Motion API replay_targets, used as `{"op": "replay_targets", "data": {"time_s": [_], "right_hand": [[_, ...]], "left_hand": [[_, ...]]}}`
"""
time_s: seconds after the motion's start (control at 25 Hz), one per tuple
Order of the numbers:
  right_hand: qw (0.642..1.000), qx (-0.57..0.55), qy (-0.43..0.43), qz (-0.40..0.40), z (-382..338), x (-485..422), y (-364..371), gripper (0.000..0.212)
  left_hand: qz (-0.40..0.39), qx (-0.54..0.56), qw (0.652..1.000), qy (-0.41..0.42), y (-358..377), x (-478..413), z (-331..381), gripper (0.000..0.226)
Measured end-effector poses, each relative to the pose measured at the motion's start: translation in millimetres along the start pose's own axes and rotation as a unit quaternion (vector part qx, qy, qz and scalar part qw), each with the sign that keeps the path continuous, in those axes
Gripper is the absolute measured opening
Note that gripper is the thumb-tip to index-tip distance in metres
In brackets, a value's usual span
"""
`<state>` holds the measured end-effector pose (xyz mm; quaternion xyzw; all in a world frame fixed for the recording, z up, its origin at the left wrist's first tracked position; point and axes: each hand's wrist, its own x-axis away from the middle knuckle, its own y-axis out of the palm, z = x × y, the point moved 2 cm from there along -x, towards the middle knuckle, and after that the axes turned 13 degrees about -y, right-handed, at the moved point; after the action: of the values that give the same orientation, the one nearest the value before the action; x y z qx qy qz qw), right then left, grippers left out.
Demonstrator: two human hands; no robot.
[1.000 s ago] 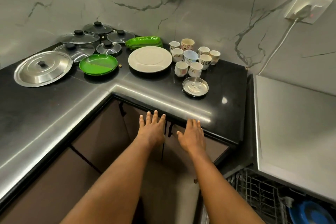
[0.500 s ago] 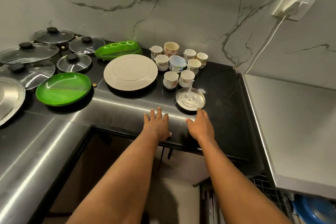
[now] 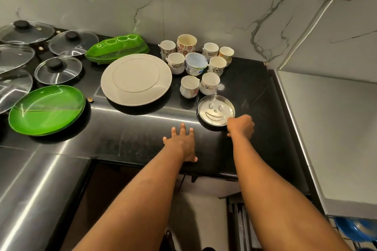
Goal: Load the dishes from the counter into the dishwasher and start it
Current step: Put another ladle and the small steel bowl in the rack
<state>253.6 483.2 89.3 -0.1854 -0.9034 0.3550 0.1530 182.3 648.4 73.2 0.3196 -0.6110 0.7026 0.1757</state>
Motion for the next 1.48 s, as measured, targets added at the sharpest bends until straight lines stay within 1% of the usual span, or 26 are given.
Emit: {"op": "replay_targets", "data": {"time_s": [0.12,0.2,0.24,0.36,0.48,0.56,0.6,0.68,0.76,0.8,0.88,0.92,1.04,1.12,1.32,1.48], "right_hand": [[0.999,-0.028,0.026,-0.002,2.6,-4.1,-0.1,0.026],[0.995,-0.094,0.034,-0.009,1.0,-2.1,-3.7,0.026],[0.99,-0.132,0.038,-0.024,2.1,-1.7,-5.5,0.025],[0.962,-0.247,0.058,-0.103,14.2,5.0,-11.3,0.019],[0.933,-0.314,0.067,-0.163,32.7,22.3,-24.5,0.026],[0.915,-0.35,0.073,-0.189,46.5,34.9,-36.1,0.029],[0.907,-0.362,0.073,-0.2,54.7,39.5,-42.1,0.03],[0.898,-0.383,0.08,-0.202,73.1,44.0,-53.9,0.03],[0.894,-0.399,0.078,-0.189,93.9,49.1,-68.9,0.026],[0.892,-0.407,0.078,-0.181,100.6,49.9,-72.3,0.022],[0.886,-0.425,0.066,-0.176,117.8,56.4,-90.1,0.011],[0.882,-0.432,0.057,-0.178,126.1,59.5,-99.9,0.01],[0.878,-0.435,0.039,-0.193,157.6,66.2,-122.4,0.015],[0.878,-0.432,0.03,-0.205,179.3,73.0,-135.5,0.018],[0.877,-0.424,0.029,-0.224,227.5,94.9,-163.5,0.011],[0.874,-0.429,0.02,-0.226,254.2,119.8,-184.6,0.01]], "left_hand": [[-0.004,0.002,1.0,0.001,-0.3,-1.0,0.1,0.106],[-0.003,0.0,1.0,-0.004,-1.2,-0.7,-0.1,0.107],[-0.004,0.001,1.0,-0.006,-1.4,-0.9,-0.2,0.107],[-0.006,0.005,1.0,-0.005,-2.7,2.4,-0.8,0.107],[0.006,0.01,1.0,0.001,-1.4,5.0,-3.5,0.106],[0.033,-0.006,0.999,-0.007,1.5,8.4,-5.1,0.103],[0.06,-0.027,0.998,-0.012,3.3,12.1,-3.6,0.099],[0.126,-0.058,0.99,-0.018,9.4,23.0,3.6,0.09],[0.17,-0.036,0.984,-0.021,22.7,40.0,17.2,0.083],[0.181,-0.018,0.983,-0.018,29.0,45.7,21.8,0.082],[0.181,0.012,0.983,-0.01,49.9,67.8,41.1,0.081],[0.176,0.022,0.984,-0.004,62.2,80.0,51.9,0.08],[0.162,0.039,0.986,0.006,100.8,114.5,81.7,0.078],[0.149,0.047,0.988,-0.001,123.3,131.2,96.2,0.079],[0.127,0.054,0.99,-0.03,170.3,170.1,113.7,0.081],[0.14,0.059,0.988,-0.041,194.1,200.3,118.3,0.082]]}}
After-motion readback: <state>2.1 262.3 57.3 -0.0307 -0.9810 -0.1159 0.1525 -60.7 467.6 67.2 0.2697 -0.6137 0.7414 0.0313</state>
